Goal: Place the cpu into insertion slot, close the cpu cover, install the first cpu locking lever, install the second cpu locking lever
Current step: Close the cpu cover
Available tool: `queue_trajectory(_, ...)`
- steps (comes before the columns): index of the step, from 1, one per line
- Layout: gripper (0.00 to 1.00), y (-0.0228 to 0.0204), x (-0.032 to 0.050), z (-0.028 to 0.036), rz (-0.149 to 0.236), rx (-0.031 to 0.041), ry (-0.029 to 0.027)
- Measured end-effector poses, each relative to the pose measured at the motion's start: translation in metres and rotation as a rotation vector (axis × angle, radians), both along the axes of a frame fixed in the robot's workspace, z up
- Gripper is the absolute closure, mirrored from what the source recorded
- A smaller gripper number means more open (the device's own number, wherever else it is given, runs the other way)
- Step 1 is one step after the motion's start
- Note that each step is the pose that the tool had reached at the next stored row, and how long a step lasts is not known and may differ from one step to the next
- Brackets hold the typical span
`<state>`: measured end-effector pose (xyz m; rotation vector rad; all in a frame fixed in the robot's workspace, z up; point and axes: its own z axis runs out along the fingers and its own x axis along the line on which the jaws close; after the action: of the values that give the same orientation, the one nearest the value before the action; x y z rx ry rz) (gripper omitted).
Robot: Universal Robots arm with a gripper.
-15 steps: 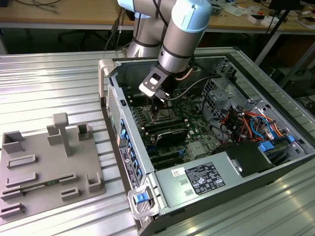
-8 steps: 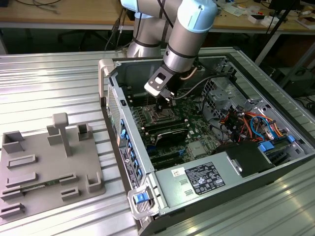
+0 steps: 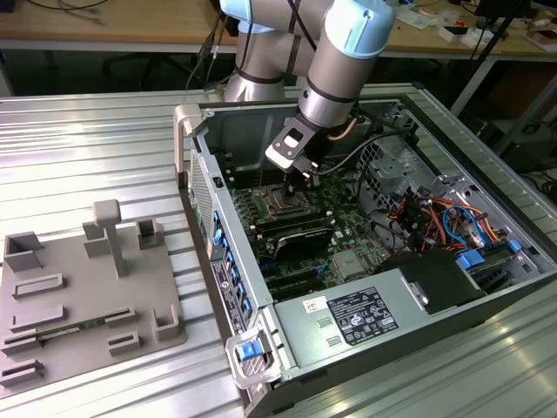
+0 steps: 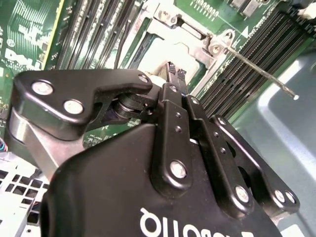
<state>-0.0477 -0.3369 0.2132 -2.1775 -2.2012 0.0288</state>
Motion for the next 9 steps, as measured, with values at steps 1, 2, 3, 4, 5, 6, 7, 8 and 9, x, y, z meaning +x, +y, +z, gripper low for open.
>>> queue_trajectory(1,0.89,0.0001,0.0,-0.0001,0.0,-0.0003,-0.0061)
queue_trajectory(2,0.89,0.0003,-0.0001,-0.0001,0.0,-0.0006,-0.0143)
queue_trajectory(3,0.89,0.0002,-0.0003,-0.0001,0.0,-0.0007,-0.0174)
queue_trajectory(4,0.89,0.0002,-0.0004,-0.0001,0.001,-0.0007,-0.0194)
queue_trajectory(5,0.89,0.0002,-0.0005,-0.0001,0.001,-0.0007,-0.0199)
queue_trajectory(6,0.89,0.0002,-0.0006,-0.0001,0.001,-0.0008,-0.02)
queue_trajectory(7,0.89,0.0003,-0.001,-0.0001,0.002,-0.0008,-0.02)
queue_trajectory(8,0.89,0.0003,-0.0016,0.0,0.007,-0.0009,-0.02)
queue_trajectory(9,0.89,0.0002,-0.002,0.0,0.013,-0.0009,-0.02)
